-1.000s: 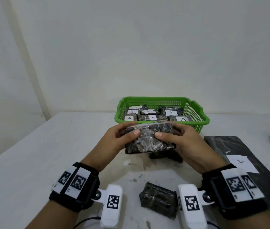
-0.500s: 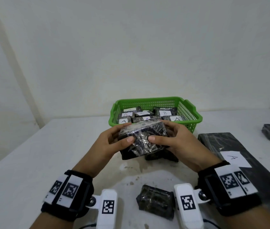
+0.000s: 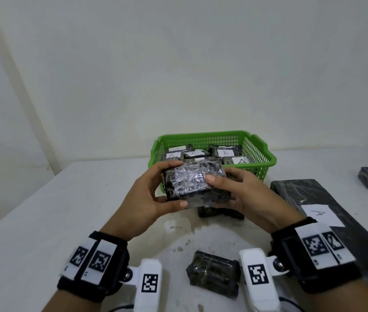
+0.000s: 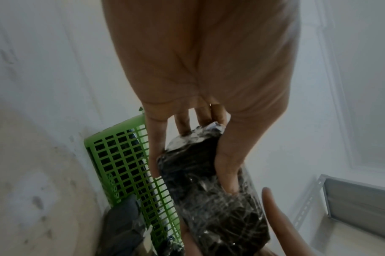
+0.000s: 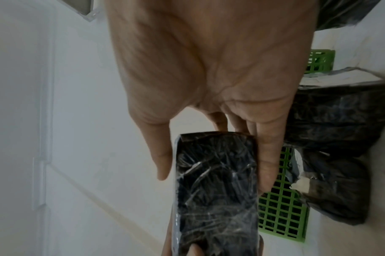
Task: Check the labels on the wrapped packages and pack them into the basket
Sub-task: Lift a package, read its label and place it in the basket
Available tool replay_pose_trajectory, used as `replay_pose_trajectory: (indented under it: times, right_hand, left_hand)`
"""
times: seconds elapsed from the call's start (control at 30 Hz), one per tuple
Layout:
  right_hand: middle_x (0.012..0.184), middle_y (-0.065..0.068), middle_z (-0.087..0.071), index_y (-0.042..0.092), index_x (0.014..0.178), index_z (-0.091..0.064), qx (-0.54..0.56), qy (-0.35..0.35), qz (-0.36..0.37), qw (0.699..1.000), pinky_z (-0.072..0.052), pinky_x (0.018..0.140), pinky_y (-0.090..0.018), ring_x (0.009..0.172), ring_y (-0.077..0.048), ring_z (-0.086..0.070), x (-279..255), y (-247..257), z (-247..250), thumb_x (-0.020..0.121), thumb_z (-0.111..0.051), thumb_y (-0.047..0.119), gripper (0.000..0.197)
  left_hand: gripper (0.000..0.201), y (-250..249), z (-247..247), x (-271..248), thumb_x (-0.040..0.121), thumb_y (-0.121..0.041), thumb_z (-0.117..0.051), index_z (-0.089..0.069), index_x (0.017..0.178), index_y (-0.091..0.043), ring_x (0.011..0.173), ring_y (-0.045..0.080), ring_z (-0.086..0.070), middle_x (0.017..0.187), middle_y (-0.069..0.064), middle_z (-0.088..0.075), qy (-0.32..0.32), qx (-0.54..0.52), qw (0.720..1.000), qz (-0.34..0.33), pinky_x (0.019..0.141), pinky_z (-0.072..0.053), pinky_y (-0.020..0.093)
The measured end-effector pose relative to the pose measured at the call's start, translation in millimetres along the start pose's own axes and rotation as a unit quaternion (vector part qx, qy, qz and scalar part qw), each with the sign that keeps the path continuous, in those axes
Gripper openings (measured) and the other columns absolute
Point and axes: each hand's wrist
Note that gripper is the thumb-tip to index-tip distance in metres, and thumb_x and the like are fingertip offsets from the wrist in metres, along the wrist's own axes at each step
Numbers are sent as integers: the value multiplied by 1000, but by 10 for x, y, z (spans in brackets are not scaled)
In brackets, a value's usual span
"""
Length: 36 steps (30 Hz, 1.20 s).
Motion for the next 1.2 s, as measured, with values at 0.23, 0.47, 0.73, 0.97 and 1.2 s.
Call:
replay_pose_trajectory:
  times: [0.23,0.47,0.73,0.97,1.2]
  right_hand:
    - [145,-10,-61,29,127,-58,-27,-40,36,998,-60,97,-52,128,-30,-65,8,-31,25,42,-104,51,99]
    - [122,14,-62,29,133,-51,-74,-56,64,994,-61,97,-47,116,-8,-63,-118,65,-106,57,-89,44,86]
    - [128,6,-62,27,119,-59,-63,-51,54,995,-63,90,-38,115,-13,-68,-120,92,-105,53,-93,40,75]
    - [122,7,-75,30,125,-70,-156,-62,143,975,-57,101,-32,117,-9,-69,-119,80,-32,69,-95,23,62]
    - [130,-12,-72,19,128,-71,22,-1,43,999,-55,106,-49,124,-35,-67,-123,108,-114,83,-80,50,56]
  left_hand:
    - [58,36,5,19,80,-41,-76,-62,132,-20,120,30,-65,130,7,-67,-22,-35,997,64,101,-51,57]
    - [57,65,-7,7,80,-41,-75,-63,131,-18,119,30,-65,127,6,-69,-6,-9,998,65,99,-52,55]
    - [57,67,0,25,77,-36,-77,-65,128,-14,116,33,-67,126,11,-69,-36,-47,996,71,94,-55,53]
    - [50,106,40,42,75,-7,-84,-66,121,-20,115,20,-66,119,2,-72,-56,66,994,70,92,-59,41]
    - [58,148,-20,43,74,3,-83,-62,123,-21,123,18,-63,128,-3,-66,-68,2,996,58,100,-54,37]
Point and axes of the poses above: each hand's wrist, its own x-axis towards the middle knuckle, its own z-axis out of the back of the hand, y = z × x
